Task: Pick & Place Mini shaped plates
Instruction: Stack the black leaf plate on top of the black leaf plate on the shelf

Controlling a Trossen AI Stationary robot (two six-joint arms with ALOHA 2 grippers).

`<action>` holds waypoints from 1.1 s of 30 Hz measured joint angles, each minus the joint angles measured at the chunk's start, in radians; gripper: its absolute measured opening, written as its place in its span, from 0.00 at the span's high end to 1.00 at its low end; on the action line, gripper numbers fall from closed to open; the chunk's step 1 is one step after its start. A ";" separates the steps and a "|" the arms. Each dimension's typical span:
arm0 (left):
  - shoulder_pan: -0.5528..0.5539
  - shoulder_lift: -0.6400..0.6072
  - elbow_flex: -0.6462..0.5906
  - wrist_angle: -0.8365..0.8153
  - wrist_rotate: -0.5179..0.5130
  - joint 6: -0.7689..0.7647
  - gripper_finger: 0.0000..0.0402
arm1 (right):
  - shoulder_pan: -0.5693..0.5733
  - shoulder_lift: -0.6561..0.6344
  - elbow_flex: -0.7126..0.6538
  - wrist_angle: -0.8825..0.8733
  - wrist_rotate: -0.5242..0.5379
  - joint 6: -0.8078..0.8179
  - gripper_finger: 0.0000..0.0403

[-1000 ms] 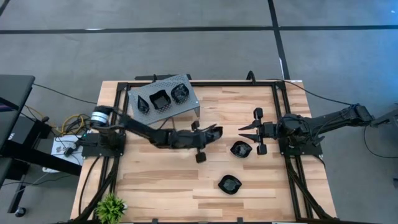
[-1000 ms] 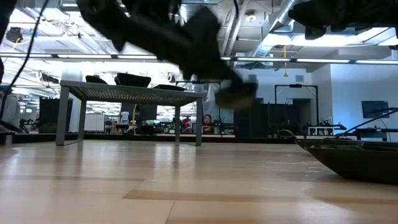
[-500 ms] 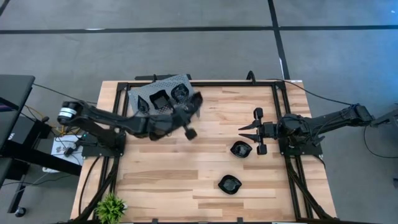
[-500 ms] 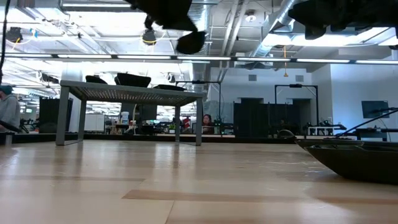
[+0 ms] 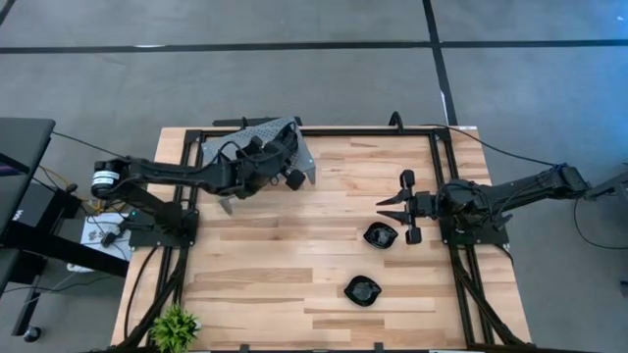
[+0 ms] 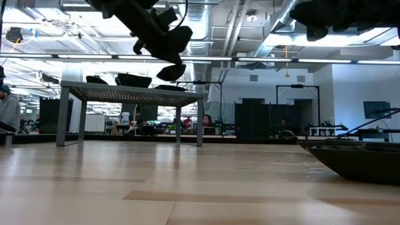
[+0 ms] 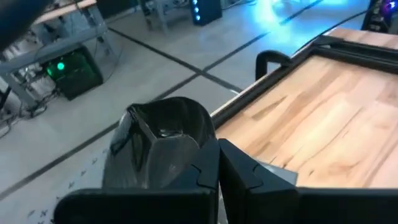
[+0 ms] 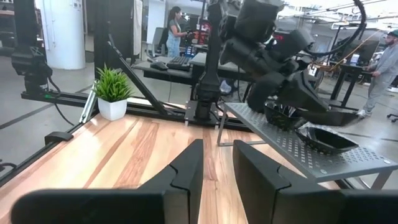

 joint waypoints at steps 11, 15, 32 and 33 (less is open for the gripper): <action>0.037 0.013 -0.001 -0.068 0.035 -0.004 0.98 | 0.001 0.000 0.000 -0.008 0.000 0.000 0.80; 0.037 0.013 -0.001 -0.069 0.036 0.046 0.97 | 0.001 0.000 0.000 -0.008 0.000 0.000 0.80; 0.060 0.013 -0.001 -0.069 0.036 0.033 0.78 | 0.001 0.000 0.000 -0.007 0.000 0.000 0.80; 0.051 0.013 -0.001 -0.067 0.052 0.012 0.78 | 0.001 0.000 0.000 -0.007 0.000 0.000 0.80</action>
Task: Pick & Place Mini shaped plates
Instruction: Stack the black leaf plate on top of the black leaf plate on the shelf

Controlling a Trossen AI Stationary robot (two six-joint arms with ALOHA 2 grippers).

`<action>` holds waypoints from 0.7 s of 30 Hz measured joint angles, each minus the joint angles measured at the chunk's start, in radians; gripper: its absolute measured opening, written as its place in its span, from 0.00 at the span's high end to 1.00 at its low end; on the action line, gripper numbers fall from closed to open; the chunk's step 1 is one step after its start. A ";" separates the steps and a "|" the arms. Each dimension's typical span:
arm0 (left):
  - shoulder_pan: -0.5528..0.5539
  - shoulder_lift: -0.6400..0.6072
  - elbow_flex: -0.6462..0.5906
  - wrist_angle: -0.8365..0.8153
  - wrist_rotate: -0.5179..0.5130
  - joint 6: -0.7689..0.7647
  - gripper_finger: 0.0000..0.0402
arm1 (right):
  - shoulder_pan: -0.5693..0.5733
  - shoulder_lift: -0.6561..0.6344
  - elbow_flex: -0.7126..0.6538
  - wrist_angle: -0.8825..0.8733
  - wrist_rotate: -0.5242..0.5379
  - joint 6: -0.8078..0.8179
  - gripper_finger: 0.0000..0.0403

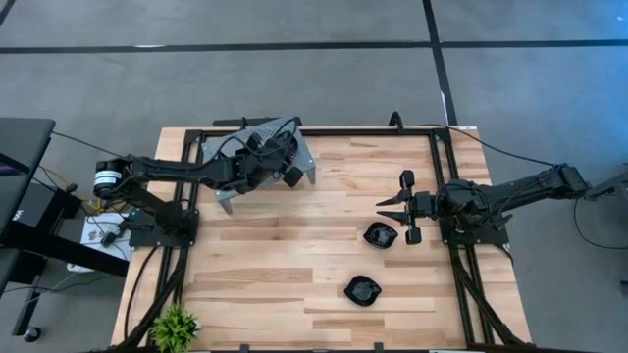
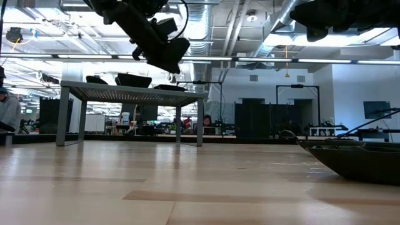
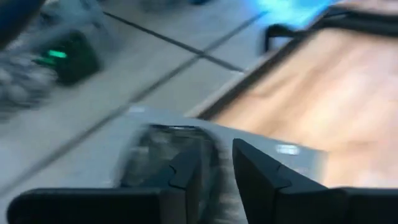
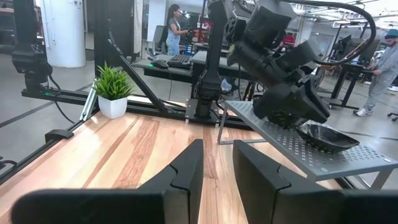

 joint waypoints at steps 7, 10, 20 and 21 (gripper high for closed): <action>-0.167 0.024 0.001 0.159 0.361 -0.069 0.80 | 0.000 0.000 0.000 0.000 0.000 -0.011 0.80; -0.276 0.078 0.001 0.234 0.402 -0.026 0.83 | 0.000 0.000 0.000 0.002 0.000 -0.011 0.80; -0.506 0.322 0.000 0.580 0.475 0.138 0.80 | -0.001 0.000 0.000 0.008 0.000 -0.011 0.80; -0.513 0.353 0.000 0.639 0.510 0.139 0.78 | -0.001 0.000 0.000 0.010 0.000 -0.011 0.80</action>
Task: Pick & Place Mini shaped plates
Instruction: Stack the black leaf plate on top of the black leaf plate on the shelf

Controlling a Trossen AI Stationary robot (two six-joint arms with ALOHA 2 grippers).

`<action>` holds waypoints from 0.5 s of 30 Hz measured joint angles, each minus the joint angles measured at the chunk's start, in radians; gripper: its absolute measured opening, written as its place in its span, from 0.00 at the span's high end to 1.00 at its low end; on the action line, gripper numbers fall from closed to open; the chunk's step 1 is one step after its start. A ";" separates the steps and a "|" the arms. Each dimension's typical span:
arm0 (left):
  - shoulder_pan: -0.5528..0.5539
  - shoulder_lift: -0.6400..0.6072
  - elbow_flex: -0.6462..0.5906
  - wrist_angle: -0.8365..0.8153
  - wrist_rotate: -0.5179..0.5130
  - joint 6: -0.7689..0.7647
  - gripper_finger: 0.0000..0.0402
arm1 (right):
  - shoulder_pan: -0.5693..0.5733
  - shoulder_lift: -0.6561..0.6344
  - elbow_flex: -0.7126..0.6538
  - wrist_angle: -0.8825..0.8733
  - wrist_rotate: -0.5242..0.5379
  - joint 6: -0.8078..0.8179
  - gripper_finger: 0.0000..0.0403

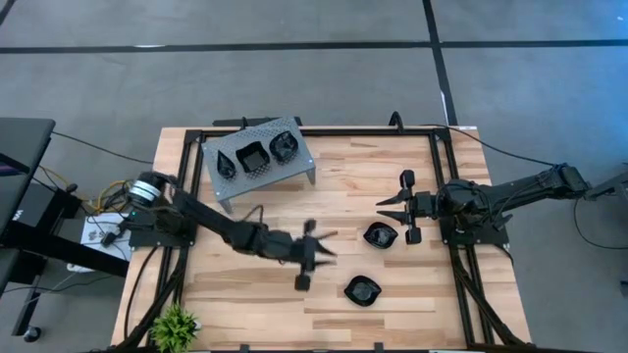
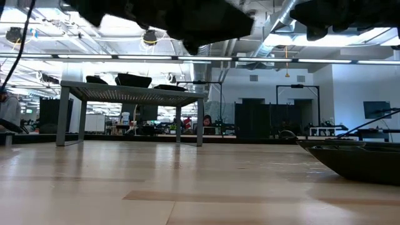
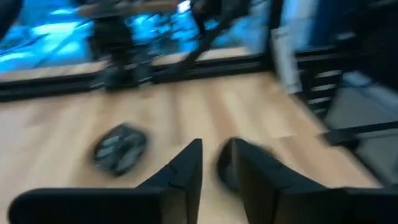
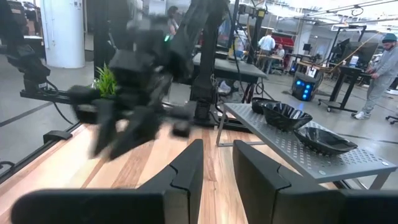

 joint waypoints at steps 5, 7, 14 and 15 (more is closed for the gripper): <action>-0.012 0.164 0.021 0.263 0.121 -0.024 0.70 | 0.000 0.000 0.000 0.013 0.000 0.000 0.80; -0.012 0.228 0.057 0.266 0.155 -0.048 0.67 | 0.000 0.000 0.000 0.016 0.000 0.000 0.80; -0.020 0.445 0.244 0.251 0.274 -0.074 0.63 | 0.000 0.000 0.000 0.023 0.000 0.000 0.80; -0.022 0.462 0.265 0.236 0.277 -0.073 0.63 | 0.000 0.000 0.000 0.026 0.000 0.000 0.80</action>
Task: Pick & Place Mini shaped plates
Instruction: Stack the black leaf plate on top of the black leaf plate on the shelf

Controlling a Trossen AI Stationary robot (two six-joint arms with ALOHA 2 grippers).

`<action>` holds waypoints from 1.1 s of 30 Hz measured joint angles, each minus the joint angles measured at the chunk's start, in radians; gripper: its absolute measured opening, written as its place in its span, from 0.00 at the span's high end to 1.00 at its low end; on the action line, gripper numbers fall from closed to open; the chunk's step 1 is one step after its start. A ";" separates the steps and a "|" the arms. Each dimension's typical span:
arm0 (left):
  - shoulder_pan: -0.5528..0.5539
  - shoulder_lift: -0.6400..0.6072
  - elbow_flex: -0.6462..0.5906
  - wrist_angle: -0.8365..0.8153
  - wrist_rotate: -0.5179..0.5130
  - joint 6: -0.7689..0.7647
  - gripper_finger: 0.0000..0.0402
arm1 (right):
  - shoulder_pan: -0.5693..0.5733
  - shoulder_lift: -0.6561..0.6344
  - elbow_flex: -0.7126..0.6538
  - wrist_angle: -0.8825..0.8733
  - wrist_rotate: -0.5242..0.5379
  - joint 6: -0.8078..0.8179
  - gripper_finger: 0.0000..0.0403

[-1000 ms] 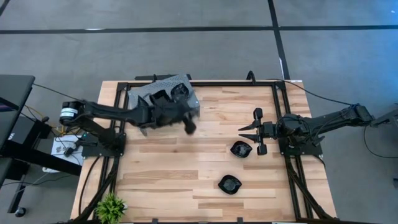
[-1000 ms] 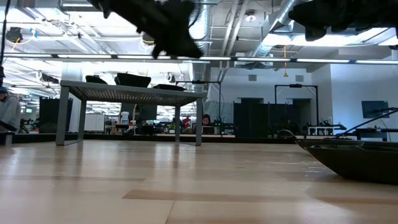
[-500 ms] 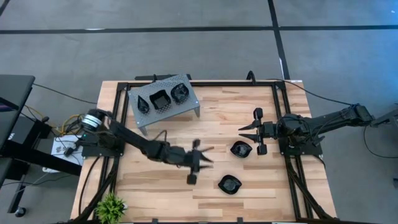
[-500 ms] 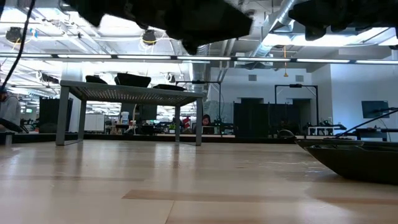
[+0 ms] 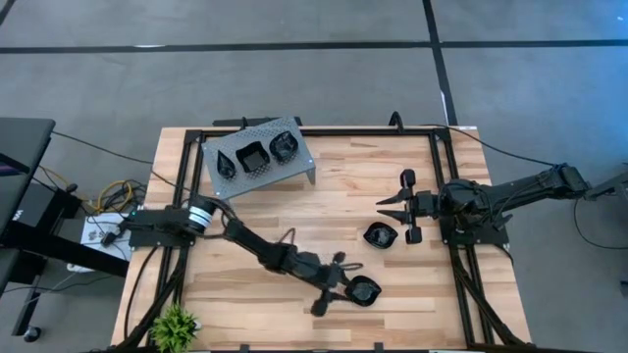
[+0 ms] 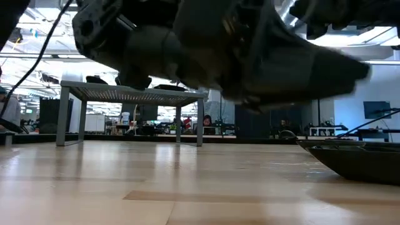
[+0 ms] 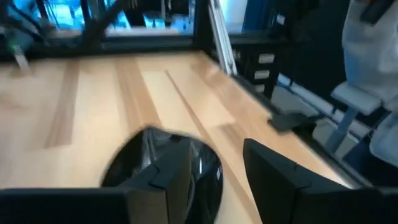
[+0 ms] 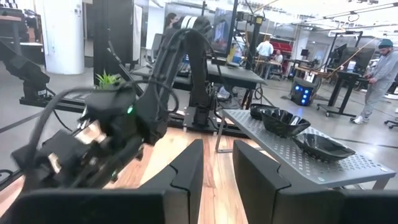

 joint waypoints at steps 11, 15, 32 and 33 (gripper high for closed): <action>-0.005 0.013 0.026 -0.164 -0.004 0.009 0.66 | 0.000 0.000 0.000 0.003 0.000 0.001 0.80; -0.004 0.013 0.025 -0.226 -0.005 0.020 0.68 | 0.000 0.000 0.000 0.003 0.000 0.001 0.80; -0.001 0.013 0.025 -0.259 -0.069 0.052 0.96 | 0.000 0.000 0.000 0.002 0.000 0.015 0.80; -0.001 0.013 0.025 -0.257 -0.069 0.053 0.97 | 0.000 0.000 0.000 0.002 0.000 0.014 0.80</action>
